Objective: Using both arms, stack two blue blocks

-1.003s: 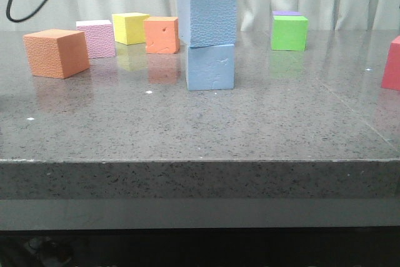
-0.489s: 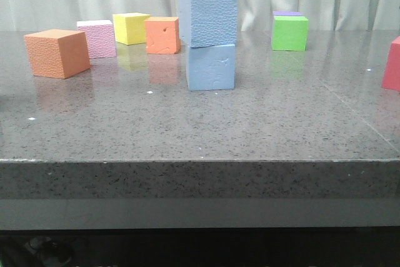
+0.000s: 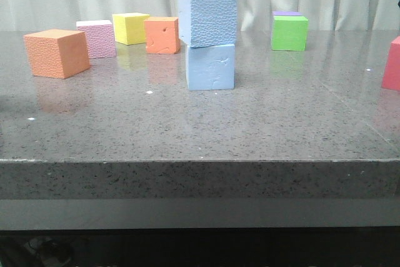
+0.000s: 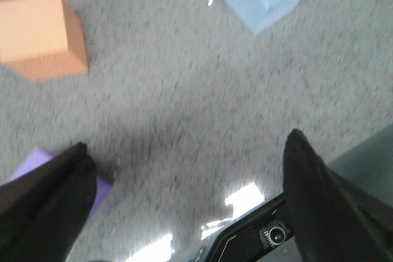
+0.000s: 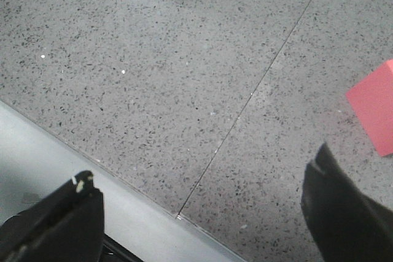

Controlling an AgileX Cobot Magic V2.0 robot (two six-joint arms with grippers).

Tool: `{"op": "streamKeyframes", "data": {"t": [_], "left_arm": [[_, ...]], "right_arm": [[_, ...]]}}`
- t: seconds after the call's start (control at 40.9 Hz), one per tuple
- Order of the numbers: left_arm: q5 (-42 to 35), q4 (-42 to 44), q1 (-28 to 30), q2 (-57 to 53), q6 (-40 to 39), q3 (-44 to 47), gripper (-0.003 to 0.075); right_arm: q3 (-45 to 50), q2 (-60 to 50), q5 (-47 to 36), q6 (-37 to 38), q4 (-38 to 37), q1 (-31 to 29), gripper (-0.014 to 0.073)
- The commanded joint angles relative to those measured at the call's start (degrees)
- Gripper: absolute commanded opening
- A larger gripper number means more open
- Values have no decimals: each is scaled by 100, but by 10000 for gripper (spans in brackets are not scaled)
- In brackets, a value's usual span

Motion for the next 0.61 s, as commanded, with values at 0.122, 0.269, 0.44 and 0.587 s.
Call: {"op": "streamKeyframes", "data": {"t": [0.122, 0.269, 0.44, 0.587], "left_arm": [[-706, 301, -17, -1113, -616, 1162, 587], [-826, 432, -17, -1695, -668, 1743, 587], [-1071, 482, -17, -2370, -668, 2304, 587], [-1340, 482, -17, -2804, -668, 2653, 587]], "right_arm": [[-256, -170, 81, 890, -303, -122, 653], [-296, -543, 683, 1528, -713, -151, 653], [-152, -1439, 986, 1708, -811, -151, 653], [-5, -2053, 1177, 1708, -950, -151, 652]]}}
